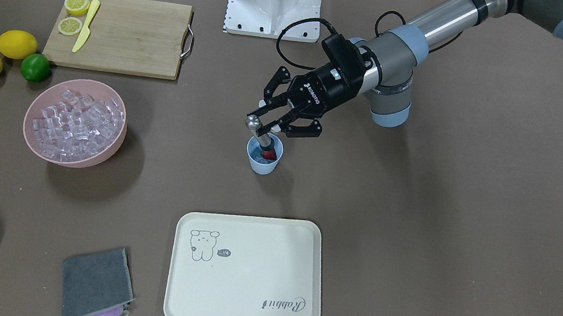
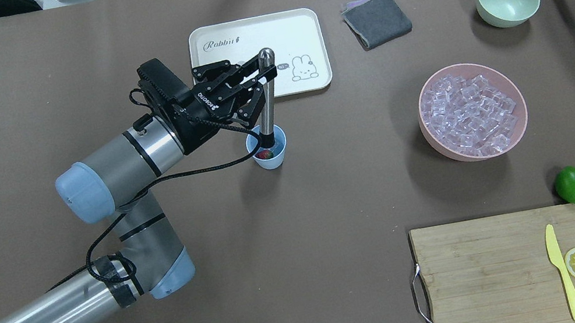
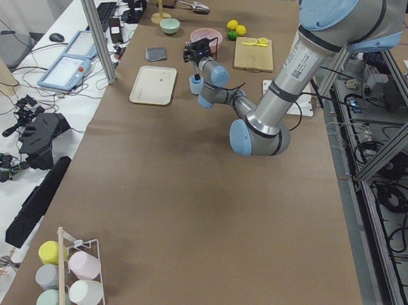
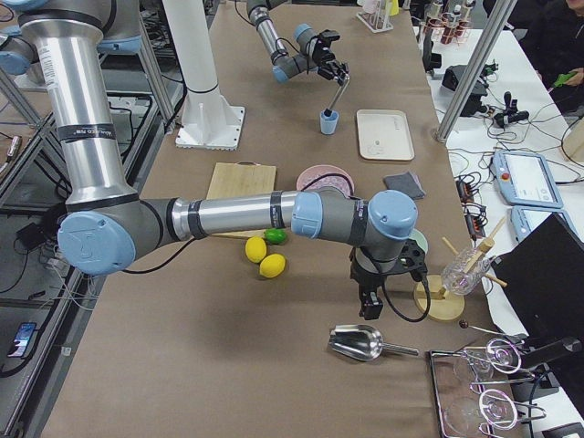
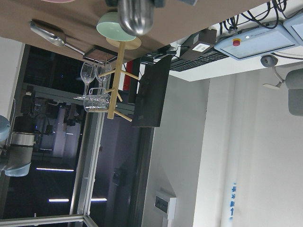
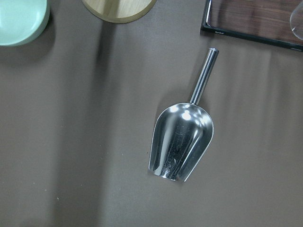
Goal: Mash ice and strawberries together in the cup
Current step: 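Keep pressing the rod into the ice and strawberry with the left gripper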
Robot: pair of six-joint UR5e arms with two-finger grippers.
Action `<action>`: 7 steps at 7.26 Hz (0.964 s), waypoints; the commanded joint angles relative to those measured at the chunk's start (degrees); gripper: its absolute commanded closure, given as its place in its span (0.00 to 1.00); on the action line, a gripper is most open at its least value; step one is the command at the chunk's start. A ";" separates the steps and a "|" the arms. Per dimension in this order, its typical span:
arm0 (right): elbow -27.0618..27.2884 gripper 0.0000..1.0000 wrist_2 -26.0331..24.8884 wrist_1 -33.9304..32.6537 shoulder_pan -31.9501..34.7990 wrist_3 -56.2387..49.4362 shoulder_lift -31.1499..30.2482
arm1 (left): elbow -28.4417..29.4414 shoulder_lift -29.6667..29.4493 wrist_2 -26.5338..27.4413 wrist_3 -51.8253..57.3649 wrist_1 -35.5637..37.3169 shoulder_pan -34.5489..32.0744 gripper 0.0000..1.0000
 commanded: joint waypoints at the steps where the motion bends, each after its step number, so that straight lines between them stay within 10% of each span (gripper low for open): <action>1: 0.11 0.01 0.00 0.03 0.05 -0.01 -0.12 | 0.98 0.09 0.12 0.02 0.00 0.38 0.81; 7: 0.02 0.01 0.00 0.03 0.05 -0.10 -0.12 | 1.26 -1.65 0.03 0.02 0.26 0.48 0.81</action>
